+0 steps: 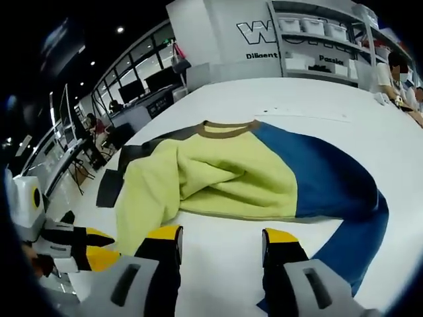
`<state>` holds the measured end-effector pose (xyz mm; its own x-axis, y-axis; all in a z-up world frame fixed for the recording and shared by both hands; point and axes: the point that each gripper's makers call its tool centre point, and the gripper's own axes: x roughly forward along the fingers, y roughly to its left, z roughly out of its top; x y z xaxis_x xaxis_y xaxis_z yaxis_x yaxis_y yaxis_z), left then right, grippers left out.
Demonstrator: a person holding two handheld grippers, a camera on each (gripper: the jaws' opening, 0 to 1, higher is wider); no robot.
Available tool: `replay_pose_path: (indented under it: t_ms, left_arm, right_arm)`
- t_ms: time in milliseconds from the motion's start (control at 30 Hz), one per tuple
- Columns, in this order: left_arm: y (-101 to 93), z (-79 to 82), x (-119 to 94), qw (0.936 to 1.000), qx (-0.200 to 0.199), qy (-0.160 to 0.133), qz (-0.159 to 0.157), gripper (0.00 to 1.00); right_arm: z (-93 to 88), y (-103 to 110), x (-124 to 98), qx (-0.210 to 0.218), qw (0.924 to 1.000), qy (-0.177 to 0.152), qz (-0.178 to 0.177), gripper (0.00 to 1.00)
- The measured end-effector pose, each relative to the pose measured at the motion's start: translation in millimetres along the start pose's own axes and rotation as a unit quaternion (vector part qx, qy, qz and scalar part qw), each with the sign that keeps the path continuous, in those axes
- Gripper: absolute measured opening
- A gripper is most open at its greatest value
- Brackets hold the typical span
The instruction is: Fold the garment on the visible template until the final outline fits inside the template.
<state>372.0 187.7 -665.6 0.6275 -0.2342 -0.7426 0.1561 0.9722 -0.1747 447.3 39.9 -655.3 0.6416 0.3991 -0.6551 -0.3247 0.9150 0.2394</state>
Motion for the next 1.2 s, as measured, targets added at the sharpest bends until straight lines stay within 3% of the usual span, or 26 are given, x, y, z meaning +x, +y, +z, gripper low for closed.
replay_pose_path:
  t_ms: [67, 100, 233, 333, 433, 700, 933, 1200]
  left_arm:
    - [-0.8, -2.7, 4.5, 0.9999, -0.008, 0.008, -0.003, 0.38]
    - [-1.9, 2.5, 2.4, 1.0000, -0.007, -0.003, -0.002, 0.39]
    - [-1.5, 7.8, 8.0, 1.0000, 0.000, -0.007, -0.003, 0.35]
    - [0.1, 8.2, 12.2, 1.0000, -0.005, -0.004, -0.004, 0.28]
    - [1.0, 5.4, 15.8, 0.9999, -0.008, 0.006, -0.004, 0.07]
    - [2.2, 10.0, 9.7, 0.9997, -0.021, 0.006, -0.012, 0.05]
    - [12.2, 53.7, -33.1, 0.9981, -0.014, -0.058, -0.015, 0.05]
    - [46.2, 111.2, -54.2, 0.9929, 0.014, -0.117, 0.013, 0.05]
  right_arm:
    - [-0.1, 0.6, -0.3, -0.003, 1.0000, 0.000, 0.000, 0.45]
    - [-0.2, 0.7, -0.7, -0.007, 1.0000, 0.000, 0.000, 0.45]
    - [-1.2, 1.2, -0.9, -0.007, 1.0000, 0.001, 0.003, 0.45]
    - [-2.4, 0.8, -0.6, -0.009, 1.0000, 0.003, 0.002, 0.45]
    - [-3.6, 2.0, 0.1, -0.010, 0.9999, 0.004, 0.004, 0.45]
    - [-5.8, 10.8, 2.5, -0.019, 0.9997, 0.010, 0.012, 0.43]
    - [-6.3, 16.6, 9.1, 0.003, 0.9998, 0.013, 0.014, 0.37]
    - [-6.0, 33.4, 20.1, 0.015, 0.9995, 0.015, 0.021, 0.36]
